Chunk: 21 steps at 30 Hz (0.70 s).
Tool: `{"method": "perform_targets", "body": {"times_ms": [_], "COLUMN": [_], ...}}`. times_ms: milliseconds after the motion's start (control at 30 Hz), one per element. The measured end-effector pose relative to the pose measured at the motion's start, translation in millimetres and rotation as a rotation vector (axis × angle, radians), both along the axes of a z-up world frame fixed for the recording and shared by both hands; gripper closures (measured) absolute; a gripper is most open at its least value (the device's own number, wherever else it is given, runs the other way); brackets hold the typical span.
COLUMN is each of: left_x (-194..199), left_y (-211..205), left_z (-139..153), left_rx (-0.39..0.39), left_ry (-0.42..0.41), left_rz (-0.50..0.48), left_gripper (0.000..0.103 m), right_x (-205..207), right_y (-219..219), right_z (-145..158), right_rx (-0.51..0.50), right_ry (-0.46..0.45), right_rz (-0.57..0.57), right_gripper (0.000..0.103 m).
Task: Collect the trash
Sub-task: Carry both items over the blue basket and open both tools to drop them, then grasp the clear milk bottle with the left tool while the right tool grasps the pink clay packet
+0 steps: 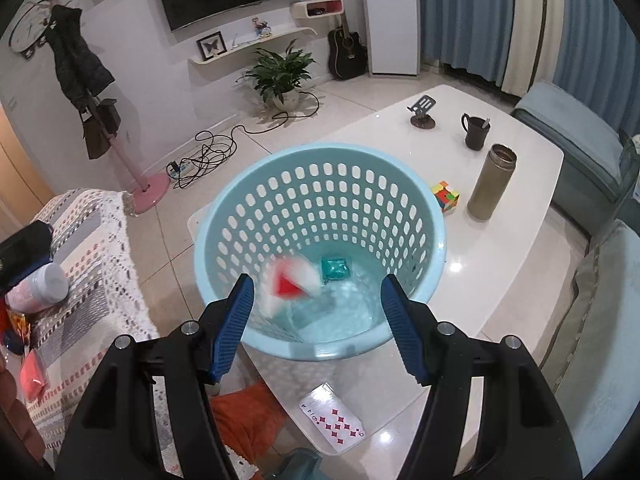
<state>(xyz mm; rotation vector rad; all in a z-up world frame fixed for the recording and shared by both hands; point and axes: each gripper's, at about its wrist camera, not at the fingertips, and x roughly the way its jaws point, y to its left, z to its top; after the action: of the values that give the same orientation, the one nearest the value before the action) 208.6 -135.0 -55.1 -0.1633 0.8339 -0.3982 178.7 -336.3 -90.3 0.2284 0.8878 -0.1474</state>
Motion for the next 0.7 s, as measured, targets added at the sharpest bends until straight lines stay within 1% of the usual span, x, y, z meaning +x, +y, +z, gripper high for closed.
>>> {"method": "perform_targets", "body": {"times_ms": [100, 233, 333, 433, 533, 600, 700], "left_x": [-17, -47, -77, -108, -136, -152, -167], "left_y": [14, 44, 79, 120, 160, 188, 222], "left_z": [10, 23, 33, 39, 39, 35, 27], "left_rx": [0.014, 0.019, 0.023, 0.048, 0.090, 0.142, 0.154], "left_ry": [-0.038, -0.083, -0.120, -0.143, -0.142, -0.128, -0.093], "left_rz": [0.032, 0.086, 0.158, 0.245, 0.333, 0.402, 0.446], "left_gripper": [0.023, 0.023, 0.023, 0.023, 0.023, 0.023, 0.023], "right_x": [-5, -18, -35, -48, -58, -64, -70], "right_y": [14, 42, 74, 109, 148, 172, 209], "right_z": [8, 30, 52, 67, 71, 69, 62], "right_rx": [-0.037, -0.088, -0.110, -0.098, -0.074, -0.075, -0.059], "right_ry": [-0.029, -0.112, -0.207, -0.260, -0.282, -0.282, -0.258], "right_rz": [0.019, 0.079, 0.167, 0.268, 0.380, 0.443, 0.536], "right_gripper": [0.041, 0.041, 0.044, 0.044, 0.044, 0.044, 0.044]}}
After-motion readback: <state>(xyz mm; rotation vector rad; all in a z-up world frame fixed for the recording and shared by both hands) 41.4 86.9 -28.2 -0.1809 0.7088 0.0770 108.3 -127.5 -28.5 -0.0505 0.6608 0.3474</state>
